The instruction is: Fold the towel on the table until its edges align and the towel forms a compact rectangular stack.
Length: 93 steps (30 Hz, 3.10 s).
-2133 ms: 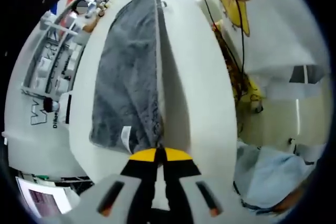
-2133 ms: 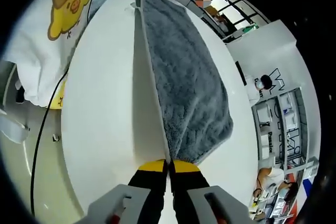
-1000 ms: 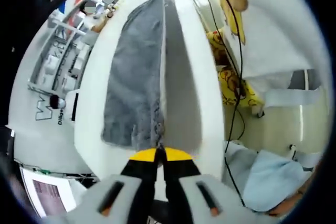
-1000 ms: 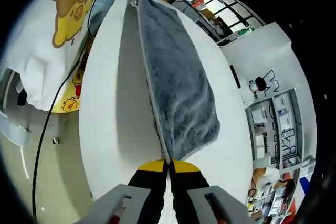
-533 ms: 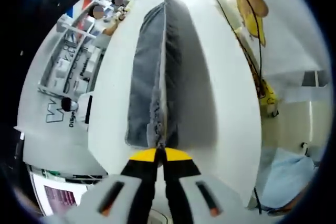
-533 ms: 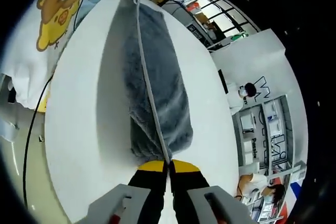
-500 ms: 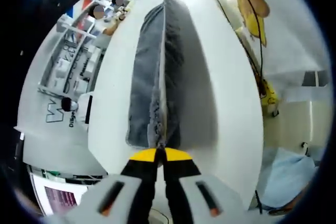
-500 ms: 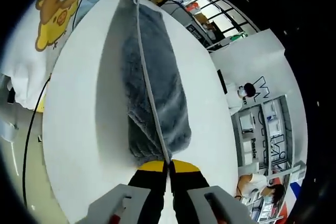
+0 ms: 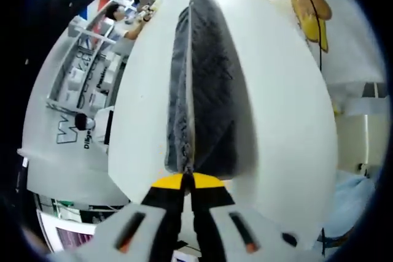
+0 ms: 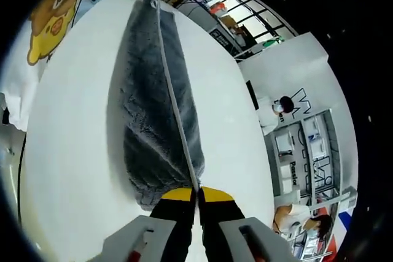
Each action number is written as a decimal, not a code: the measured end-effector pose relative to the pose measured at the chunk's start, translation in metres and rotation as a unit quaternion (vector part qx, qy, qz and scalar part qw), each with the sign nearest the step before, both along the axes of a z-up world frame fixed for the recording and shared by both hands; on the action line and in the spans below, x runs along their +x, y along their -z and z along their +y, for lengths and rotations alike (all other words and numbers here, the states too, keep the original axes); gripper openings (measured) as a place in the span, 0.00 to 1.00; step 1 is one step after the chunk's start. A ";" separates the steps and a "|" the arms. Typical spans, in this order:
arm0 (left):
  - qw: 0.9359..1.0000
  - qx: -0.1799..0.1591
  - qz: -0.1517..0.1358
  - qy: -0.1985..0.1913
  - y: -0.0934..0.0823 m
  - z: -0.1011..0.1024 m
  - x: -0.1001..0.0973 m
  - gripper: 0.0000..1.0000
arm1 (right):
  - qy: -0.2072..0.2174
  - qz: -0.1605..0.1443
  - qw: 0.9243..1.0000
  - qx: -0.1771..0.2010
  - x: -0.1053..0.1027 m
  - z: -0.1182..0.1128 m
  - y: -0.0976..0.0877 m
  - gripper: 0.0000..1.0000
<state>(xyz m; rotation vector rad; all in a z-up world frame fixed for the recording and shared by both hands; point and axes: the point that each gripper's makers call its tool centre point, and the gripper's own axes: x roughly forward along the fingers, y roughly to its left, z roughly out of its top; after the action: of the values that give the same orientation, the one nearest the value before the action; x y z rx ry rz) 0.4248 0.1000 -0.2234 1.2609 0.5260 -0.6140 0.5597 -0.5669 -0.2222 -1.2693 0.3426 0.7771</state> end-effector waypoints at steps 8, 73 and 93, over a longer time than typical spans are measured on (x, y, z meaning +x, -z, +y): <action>1.000 -0.003 -0.009 -0.004 -0.004 0.003 0.012 0.05 | 0.002 -0.001 1.000 0.003 0.017 0.003 -0.005 0.03; 0.998 0.012 0.049 -0.031 0.053 0.032 0.111 0.05 | 0.006 0.057 0.998 -0.017 0.124 0.030 0.051 0.03; 0.997 0.021 0.067 -0.039 0.063 0.038 0.134 0.05 | 0.020 0.070 0.997 -0.006 0.157 0.037 0.069 0.03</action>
<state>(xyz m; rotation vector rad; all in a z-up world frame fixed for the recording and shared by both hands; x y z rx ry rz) 0.5588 0.1385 -0.2862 1.2372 0.7004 -0.6272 0.7162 -0.5300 -0.2914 -1.2188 0.4841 0.8333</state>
